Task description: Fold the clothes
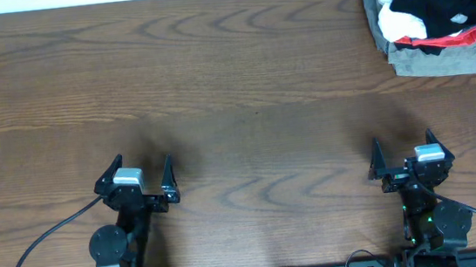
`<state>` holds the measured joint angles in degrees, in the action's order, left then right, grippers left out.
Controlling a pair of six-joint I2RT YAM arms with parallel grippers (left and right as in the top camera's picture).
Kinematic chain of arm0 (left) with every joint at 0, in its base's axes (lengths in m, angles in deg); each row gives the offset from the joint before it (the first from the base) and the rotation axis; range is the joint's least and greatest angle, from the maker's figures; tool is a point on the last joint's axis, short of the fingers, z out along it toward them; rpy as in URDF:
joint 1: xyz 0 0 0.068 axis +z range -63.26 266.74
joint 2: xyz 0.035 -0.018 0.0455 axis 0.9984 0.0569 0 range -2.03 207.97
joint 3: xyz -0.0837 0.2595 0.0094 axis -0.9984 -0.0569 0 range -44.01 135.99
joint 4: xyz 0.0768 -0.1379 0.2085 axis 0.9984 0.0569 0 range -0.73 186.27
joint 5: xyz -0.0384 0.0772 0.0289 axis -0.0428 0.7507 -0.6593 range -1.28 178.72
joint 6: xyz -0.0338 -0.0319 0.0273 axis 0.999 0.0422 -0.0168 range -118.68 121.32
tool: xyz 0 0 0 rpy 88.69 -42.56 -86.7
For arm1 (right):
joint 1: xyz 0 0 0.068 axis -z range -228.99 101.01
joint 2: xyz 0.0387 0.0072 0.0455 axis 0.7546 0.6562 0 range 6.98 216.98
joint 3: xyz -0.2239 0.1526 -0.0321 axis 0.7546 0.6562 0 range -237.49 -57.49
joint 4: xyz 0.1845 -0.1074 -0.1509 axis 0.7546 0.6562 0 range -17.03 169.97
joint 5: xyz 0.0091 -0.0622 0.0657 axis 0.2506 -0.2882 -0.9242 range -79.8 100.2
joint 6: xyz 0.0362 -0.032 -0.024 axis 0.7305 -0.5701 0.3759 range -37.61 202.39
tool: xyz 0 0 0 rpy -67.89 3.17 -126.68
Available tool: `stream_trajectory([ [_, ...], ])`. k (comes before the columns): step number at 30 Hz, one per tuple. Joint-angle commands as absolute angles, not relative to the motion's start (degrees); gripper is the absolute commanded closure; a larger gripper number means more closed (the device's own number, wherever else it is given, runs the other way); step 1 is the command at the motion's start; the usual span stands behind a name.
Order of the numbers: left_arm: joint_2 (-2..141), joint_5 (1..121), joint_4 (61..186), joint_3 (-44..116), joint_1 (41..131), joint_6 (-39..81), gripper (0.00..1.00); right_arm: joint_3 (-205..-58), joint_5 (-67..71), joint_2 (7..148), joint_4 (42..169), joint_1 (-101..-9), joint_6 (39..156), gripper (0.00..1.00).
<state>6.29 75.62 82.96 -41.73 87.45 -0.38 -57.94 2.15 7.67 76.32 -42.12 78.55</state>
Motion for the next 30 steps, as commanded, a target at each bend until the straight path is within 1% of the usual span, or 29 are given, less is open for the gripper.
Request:
stream_trajectory([
  [1,3.4,75.9,83.7,-43.8,87.7,-0.1,0.02,-57.8,2.3,7.3,76.6,-42.8,78.0,0.01],
  [6,-2.2,76.0,92.1,-43.8,87.7,-0.1,0.02,-57.8,2.3,7.3,76.6,-42.8,78.0,0.01],
  [30,-1.8,76.2,92.2,-43.8,87.7,-0.1,0.02,-57.8,2.3,7.3,76.6,-42.8,78.0,0.01],
])
